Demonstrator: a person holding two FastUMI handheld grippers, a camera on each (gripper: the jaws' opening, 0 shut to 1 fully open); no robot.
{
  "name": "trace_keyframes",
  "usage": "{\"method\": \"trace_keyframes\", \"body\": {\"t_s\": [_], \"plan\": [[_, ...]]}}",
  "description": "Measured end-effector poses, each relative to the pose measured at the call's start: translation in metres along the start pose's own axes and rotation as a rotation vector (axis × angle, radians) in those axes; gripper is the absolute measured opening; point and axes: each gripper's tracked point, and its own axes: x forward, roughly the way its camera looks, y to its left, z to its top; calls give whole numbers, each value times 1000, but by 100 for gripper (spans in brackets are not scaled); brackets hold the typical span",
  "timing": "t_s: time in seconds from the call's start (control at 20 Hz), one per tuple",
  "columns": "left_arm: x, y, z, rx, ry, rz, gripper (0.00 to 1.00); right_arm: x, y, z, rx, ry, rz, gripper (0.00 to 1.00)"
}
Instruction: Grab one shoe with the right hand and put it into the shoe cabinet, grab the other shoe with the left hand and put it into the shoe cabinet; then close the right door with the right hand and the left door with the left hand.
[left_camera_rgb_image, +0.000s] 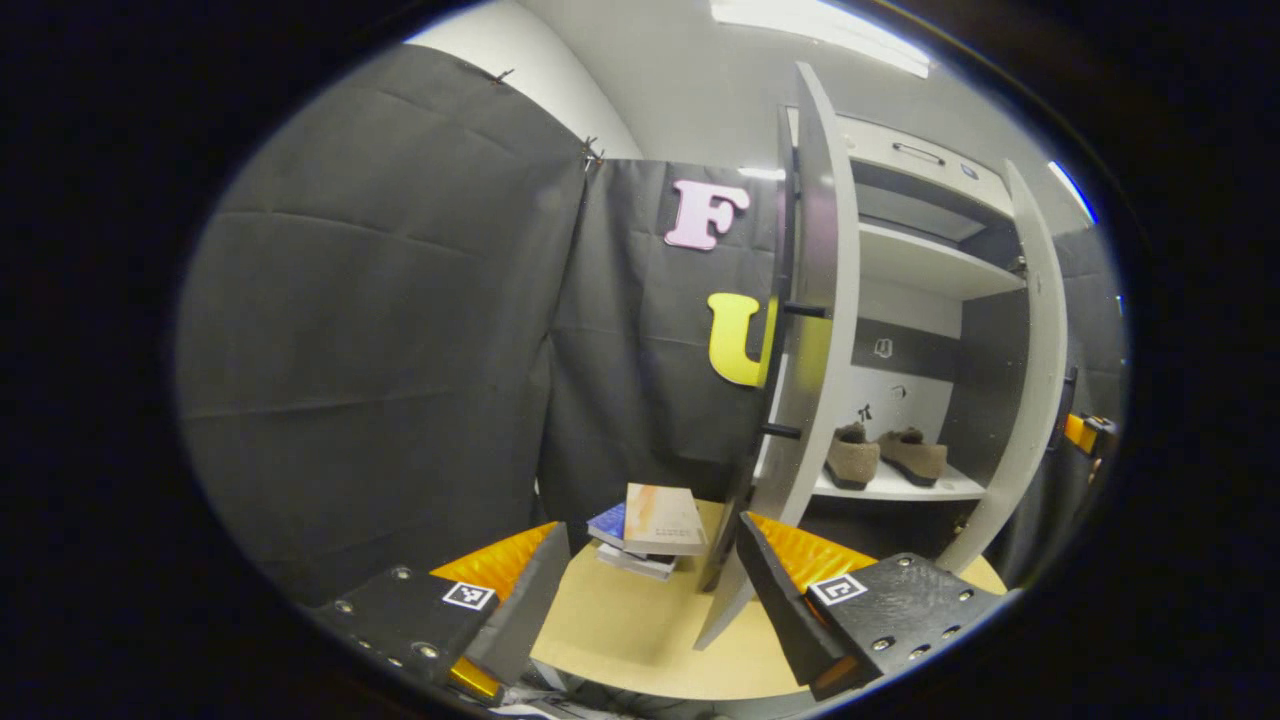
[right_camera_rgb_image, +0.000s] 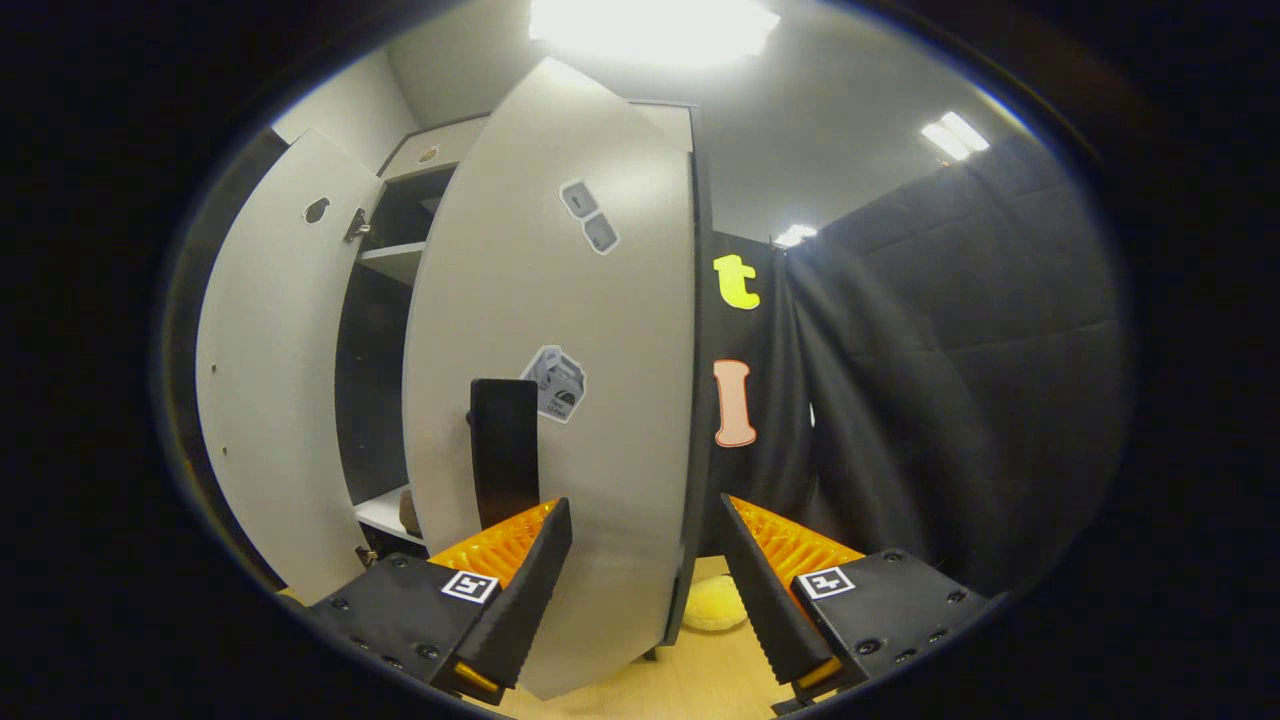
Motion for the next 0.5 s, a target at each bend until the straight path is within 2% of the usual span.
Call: {"method": "trace_keyframes", "body": {"t_s": [0.25,0.5], "plan": [[1,16,-1,13,8,38,100,23,32,1,-26,-2,40,93],[11,27,4,17,6,61,100,28,32,-1,-14,-3,43,93]]}}
